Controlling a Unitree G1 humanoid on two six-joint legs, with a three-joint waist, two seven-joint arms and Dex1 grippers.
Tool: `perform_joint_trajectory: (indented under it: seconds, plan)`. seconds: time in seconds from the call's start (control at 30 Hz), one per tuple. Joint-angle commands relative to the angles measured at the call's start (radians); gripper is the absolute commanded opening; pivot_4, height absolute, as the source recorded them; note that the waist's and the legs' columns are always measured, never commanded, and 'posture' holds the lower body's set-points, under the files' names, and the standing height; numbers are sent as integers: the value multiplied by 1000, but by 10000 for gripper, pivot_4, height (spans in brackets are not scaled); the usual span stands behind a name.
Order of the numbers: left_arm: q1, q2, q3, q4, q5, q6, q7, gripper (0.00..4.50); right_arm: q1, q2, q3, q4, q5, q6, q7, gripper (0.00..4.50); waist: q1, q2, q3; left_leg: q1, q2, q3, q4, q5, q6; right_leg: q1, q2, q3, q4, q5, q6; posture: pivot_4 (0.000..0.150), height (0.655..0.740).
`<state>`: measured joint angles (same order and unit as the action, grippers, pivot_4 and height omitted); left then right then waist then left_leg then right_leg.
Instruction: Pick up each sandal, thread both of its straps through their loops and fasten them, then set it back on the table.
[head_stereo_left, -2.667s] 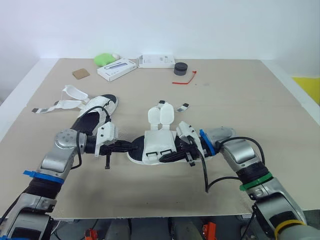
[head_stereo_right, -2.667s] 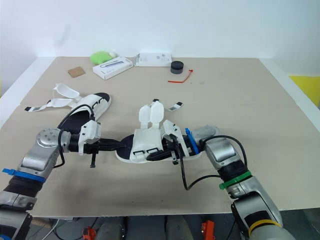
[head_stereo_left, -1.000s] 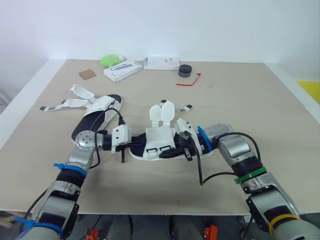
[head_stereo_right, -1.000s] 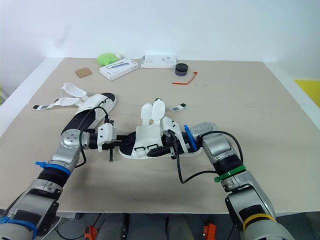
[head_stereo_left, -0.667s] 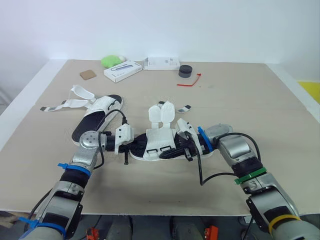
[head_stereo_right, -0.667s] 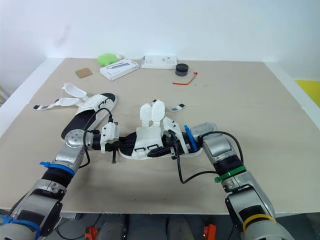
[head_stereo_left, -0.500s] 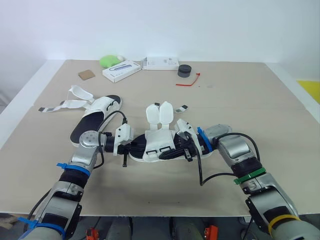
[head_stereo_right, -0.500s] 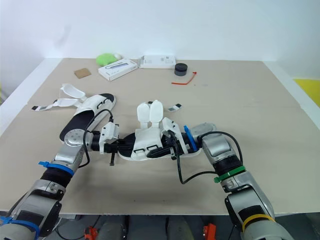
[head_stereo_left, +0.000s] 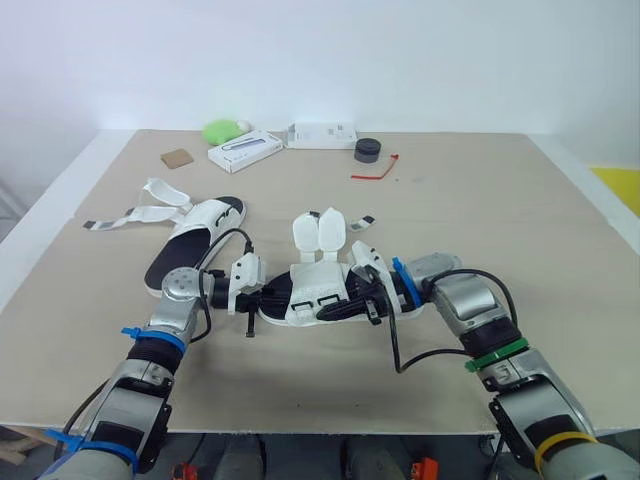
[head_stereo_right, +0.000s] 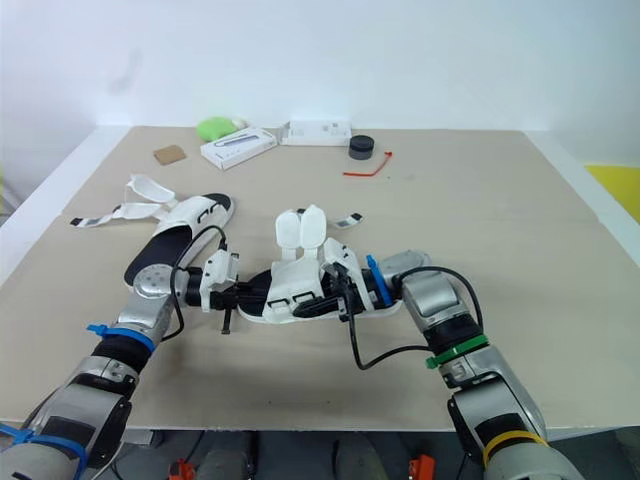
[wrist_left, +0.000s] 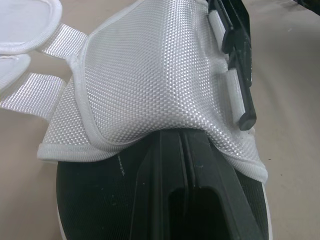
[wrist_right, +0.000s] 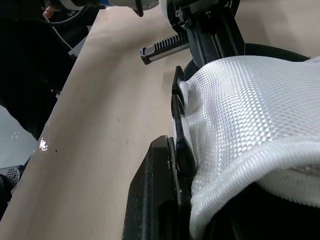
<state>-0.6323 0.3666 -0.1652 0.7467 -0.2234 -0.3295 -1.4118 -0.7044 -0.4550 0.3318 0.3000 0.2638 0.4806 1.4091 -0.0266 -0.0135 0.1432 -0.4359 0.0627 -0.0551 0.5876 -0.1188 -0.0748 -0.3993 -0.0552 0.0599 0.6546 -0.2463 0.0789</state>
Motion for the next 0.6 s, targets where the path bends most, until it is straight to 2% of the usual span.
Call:
perform_joint_trajectory:
  seconds: [0.03, 0.13, 0.5, 0.6]
  plan:
    - [80, 19, -119, 166, 158, 17, -27, 629, -19, 12, -55, -67, 47, 1, -12, 0, 0, 1, -1, 1, 0, 0, 0, 0, 0, 0, 0, 0, 0, 0, 0, 1500, 7400]
    - [69, 26, -136, 181, 177, 10, -34, 629, -16, 10, -57, -73, 51, 6, -15, 0, 0, 3, -2, 6, 0, 0, 0, -2, -3, 1, 0, 0, 0, 0, -1, 1500, 7400]
    - [58, 34, -144, 170, 179, 13, -74, 629, -24, 7, -74, -62, 59, 24, -27, 0, -1, 5, -4, 6, 0, 0, -1, -3, -4, 1, 0, 0, 0, -1, -2, 1500, 7400]
    - [61, 32, -141, 163, 173, 19, -76, 0, -39, -4, -90, -44, 78, 50, -9, 10355, -2, 5, -4, 6, 0, 0, -1, -3, -4, 1, 0, 0, 0, -1, -2, 1500, 7400]
